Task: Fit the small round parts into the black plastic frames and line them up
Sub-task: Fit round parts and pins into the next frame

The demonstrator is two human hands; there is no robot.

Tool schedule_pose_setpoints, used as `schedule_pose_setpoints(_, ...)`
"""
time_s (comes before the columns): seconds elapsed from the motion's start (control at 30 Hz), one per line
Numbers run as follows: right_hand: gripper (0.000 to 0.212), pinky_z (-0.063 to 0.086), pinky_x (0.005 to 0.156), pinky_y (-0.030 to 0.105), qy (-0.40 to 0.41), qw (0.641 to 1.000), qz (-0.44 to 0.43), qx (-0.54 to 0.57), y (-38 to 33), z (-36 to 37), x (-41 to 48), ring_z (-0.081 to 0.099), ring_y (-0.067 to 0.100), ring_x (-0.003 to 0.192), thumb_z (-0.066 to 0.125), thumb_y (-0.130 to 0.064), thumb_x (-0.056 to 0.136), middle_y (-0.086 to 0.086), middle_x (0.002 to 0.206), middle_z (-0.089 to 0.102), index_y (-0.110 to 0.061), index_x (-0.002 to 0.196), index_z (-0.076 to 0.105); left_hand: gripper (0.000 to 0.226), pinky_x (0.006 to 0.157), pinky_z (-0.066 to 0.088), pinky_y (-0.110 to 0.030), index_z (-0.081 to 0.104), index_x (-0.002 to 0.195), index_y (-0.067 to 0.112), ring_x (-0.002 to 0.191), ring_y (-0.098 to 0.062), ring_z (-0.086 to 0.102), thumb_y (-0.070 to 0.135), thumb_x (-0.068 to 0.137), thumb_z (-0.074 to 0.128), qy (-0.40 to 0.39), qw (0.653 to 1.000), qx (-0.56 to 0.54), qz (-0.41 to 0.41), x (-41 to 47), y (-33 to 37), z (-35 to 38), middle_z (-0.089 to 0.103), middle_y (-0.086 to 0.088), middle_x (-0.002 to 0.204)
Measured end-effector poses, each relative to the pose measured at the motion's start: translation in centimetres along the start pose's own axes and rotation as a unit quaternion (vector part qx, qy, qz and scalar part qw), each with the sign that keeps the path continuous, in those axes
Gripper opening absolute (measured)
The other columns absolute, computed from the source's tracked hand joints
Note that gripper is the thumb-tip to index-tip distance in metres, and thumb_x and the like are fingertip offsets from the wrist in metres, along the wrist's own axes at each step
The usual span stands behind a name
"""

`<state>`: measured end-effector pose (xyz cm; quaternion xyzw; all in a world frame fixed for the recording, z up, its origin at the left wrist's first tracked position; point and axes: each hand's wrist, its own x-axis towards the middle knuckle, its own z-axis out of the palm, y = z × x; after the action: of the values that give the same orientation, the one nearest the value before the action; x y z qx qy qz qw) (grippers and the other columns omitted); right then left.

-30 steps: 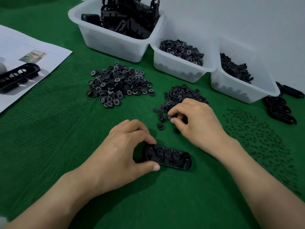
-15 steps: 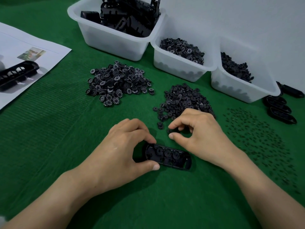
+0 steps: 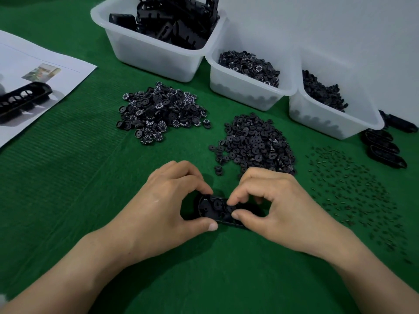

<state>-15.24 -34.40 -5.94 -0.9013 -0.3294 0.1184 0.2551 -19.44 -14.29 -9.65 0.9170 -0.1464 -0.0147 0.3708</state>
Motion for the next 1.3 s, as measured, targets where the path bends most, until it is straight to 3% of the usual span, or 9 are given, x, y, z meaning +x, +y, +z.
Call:
schedule_pose_setpoints(0.37,0.016,0.041,0.051,0.015,-0.047,0.994,0.077,0.061,-0.6,-1.0,1.2,0.051,0.005,0.054,0.078,-0.017,0.07,-0.01,0.067,0.06,-0.031,0.07,0.07,0.053,0.088,0.032,-0.013,0.063,0.098,0.031,0.098,0.001,0.041,0.067,0.061,0.052,-0.001,1.0,0.003,0.002,0.0,0.0,0.0,0.047,0.019,0.101)
schedule_pose_setpoints(0.6,0.016,0.04,0.055,0.014,-0.074,0.995,0.069,0.001,-0.9,-1.1,1.6,0.051,0.0,0.06,0.077,-0.019,0.072,-0.012,0.071,0.06,-0.032,0.077,0.071,0.052,0.089,0.03,-0.011,0.063,0.098,0.031,0.098,0.001,0.042,0.066,0.06,0.054,0.0,1.0,-0.002,0.001,0.0,0.0,0.0,0.047,0.021,0.101)
schedule_pose_setpoints(0.7,0.018,0.041,0.051,0.009,-0.032,0.992,0.108,0.052,-0.2,-2.2,1.1,0.051,-0.002,0.054,0.074,-0.015,0.075,-0.014,0.071,0.063,-0.032,0.078,0.068,0.053,0.09,0.031,-0.012,0.062,0.099,0.031,0.099,0.001,0.041,0.066,0.061,0.053,0.0,1.0,-0.003,0.0,0.0,0.0,0.0,0.046,0.021,0.102)
schedule_pose_setpoints(0.8,0.016,0.04,0.052,0.006,0.056,0.988,0.144,0.016,1.2,-2.6,1.0,0.05,-0.005,0.054,0.072,-0.014,0.078,-0.014,0.064,0.062,-0.029,0.071,0.068,0.053,0.09,0.03,-0.01,0.06,0.1,0.034,0.1,0.004,0.04,0.068,0.061,0.051,-0.005,1.0,-0.004,-0.001,-0.1,-0.1,0.0,0.045,0.023,0.103)
schedule_pose_setpoints(0.93,0.01,0.037,0.052,0.004,0.055,0.986,0.158,-0.029,1.7,-1.4,1.4,0.05,-0.013,0.056,0.072,-0.018,0.078,-0.017,0.059,0.057,-0.025,0.072,0.068,0.052,0.089,0.029,-0.009,0.06,0.1,0.035,0.101,0.005,0.04,0.068,0.061,0.052,-0.004,1.0,-0.003,0.0,-0.1,-0.2,0.0,0.044,0.024,0.103)
schedule_pose_setpoints(1.3,0.006,0.034,0.055,0.009,0.069,0.991,0.098,-0.055,1.9,0.1,1.7,0.053,-0.006,0.066,0.072,-0.023,0.075,-0.016,0.07,0.057,-0.027,0.076,0.068,0.052,0.088,0.032,-0.013,0.061,0.099,0.034,0.1,0.004,0.041,0.068,0.061,0.052,0.004,1.0,0.0,0.003,0.0,-0.1,0.1,0.046,0.023,0.102)
